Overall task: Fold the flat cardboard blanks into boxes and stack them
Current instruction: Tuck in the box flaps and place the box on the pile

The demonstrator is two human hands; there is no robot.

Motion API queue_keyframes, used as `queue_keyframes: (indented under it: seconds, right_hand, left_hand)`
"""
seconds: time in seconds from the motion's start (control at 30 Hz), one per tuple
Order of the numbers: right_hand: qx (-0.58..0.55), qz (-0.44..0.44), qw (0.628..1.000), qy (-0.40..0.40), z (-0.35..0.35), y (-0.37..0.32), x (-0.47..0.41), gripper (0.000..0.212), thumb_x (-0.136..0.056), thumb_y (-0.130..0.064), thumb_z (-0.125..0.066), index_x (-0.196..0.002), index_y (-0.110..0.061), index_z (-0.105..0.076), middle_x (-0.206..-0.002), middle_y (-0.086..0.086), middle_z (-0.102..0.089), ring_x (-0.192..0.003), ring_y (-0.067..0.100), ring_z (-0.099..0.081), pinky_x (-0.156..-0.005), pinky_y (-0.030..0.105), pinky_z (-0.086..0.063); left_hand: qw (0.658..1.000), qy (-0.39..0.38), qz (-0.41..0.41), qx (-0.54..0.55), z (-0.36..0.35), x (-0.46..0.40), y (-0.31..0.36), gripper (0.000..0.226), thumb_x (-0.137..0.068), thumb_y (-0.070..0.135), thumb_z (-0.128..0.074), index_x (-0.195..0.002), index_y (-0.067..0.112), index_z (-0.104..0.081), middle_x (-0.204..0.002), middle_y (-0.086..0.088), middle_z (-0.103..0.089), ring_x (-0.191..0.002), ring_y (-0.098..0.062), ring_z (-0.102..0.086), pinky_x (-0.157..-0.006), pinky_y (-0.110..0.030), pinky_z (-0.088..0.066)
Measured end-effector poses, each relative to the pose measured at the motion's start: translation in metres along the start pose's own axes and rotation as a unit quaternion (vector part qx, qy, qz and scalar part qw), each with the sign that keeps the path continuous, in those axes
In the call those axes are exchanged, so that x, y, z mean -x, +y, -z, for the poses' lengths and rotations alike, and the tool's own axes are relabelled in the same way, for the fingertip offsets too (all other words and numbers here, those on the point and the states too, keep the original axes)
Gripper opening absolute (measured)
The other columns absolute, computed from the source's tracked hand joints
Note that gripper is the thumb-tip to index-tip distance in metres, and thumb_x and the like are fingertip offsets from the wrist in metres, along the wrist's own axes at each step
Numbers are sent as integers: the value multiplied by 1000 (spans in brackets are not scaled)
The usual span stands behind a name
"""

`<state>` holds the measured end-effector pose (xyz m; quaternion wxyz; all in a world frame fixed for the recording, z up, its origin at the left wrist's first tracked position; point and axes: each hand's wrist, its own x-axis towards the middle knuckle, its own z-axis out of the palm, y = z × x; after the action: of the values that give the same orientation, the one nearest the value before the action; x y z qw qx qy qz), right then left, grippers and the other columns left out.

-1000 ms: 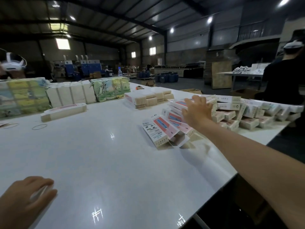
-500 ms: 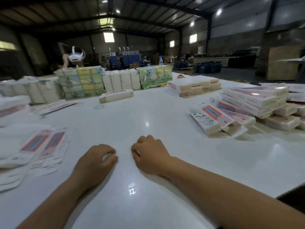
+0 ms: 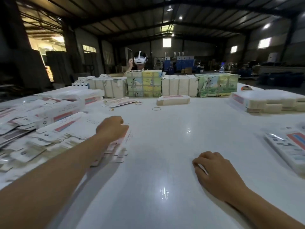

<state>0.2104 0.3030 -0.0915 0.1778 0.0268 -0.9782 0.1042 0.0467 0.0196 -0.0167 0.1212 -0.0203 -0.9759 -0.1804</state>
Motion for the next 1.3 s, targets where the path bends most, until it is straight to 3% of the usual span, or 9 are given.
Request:
queue_keyframes:
  seconds: [0.1, 0.2, 0.53, 0.7, 0.77, 0.87, 1.0, 1.2, 1.3]
  right_hand:
    - [0, 1, 1000, 6, 1, 0, 1, 28, -96, -37, -40, -117, -37, -58, -118, -19, -49, -110, 6, -42, -91, 22, -34]
    - [-9, 4, 1000, 10, 0, -1, 1, 27, -96, -37, -41, -116, -37, -58, -115, -21, -48, -107, 4, -41, -90, 21, -33]
    - [-18, 1, 1000, 10, 0, 0, 3, 25, -95, -36, -44, -114, -37, -60, -112, -22, -47, -105, 2, -40, -88, 20, -30]
    - [-13, 1, 1000, 5, 2, -1, 3, 25, -96, -37, -42, -114, -37, -59, -113, -22, -47, -106, 2, -40, -88, 19, -31]
    - [-18, 0, 1000, 3, 2, -2, 3, 25, -96, -37, -41, -115, -37, -58, -113, -22, -47, -106, 2, -41, -88, 19, -30]
    - [-15, 0, 1000, 5, 2, -3, 2, 27, -96, -37, -40, -116, -36, -58, -114, -20, -49, -108, 5, -42, -89, 19, -31]
    - [-10, -6, 1000, 10, 2, -3, 2, 27, -95, -37, -39, -113, -36, -59, -115, -19, -49, -107, 6, -42, -88, 21, -32]
    - [-73, -39, 996, -14, 8, 1, -2, 28, -91, -24, -46, -114, -27, -61, -110, -11, -57, -104, 13, -48, -84, 23, -36]
    - [-195, -102, 976, 0, 14, 3, 0, 17, -91, -12, -47, -96, -16, -63, -96, -4, -62, -87, 14, -55, -71, 19, -43]
  left_hand:
    - [981, -37, 145, -122, 12, -26, -55, 92, -72, 79, -50, -134, 12, -40, -141, -15, -38, -127, -34, -36, -101, -48, -34]
    - [964, -58, 164, -201, 1, -36, -87, 119, -56, 91, -50, -142, 13, -26, -150, -17, -21, -137, -36, -19, -107, -54, -23]
    - [972, -41, 181, -146, 3, -64, -87, 94, -53, 67, -78, -117, 5, -47, -116, -16, -51, -112, -33, -46, -100, -49, -38]
    - [965, 77, 143, -208, 3, -48, -61, 75, -65, 49, -79, -117, 11, -40, -104, -13, -52, -97, -28, -50, -84, -42, -41]
    - [981, 108, 90, -137, 3, -46, -48, 41, -82, 30, -66, -108, 14, -39, -85, -7, -54, -77, -22, -54, -69, -35, -46]
    - [992, 83, 41, 80, 8, -38, -25, 20, -87, 16, -60, -104, 16, -48, -91, -4, -59, -75, -21, -59, -61, -33, -51]
    - [926, -31, 31, 374, 9, 1, 22, 11, -89, 8, -60, -95, 17, -62, -90, -5, -66, -64, -18, -68, -50, -27, -54]
    - [867, -231, -18, 440, -19, 72, 66, 19, -93, 9, -55, -99, 23, -66, -85, 2, -72, -71, -19, -72, -51, -26, -54]
    - [857, -270, -44, 438, -32, 91, 67, 16, -95, 10, -52, -105, 17, -62, -84, 2, -74, -73, -20, -72, -52, -23, -53]
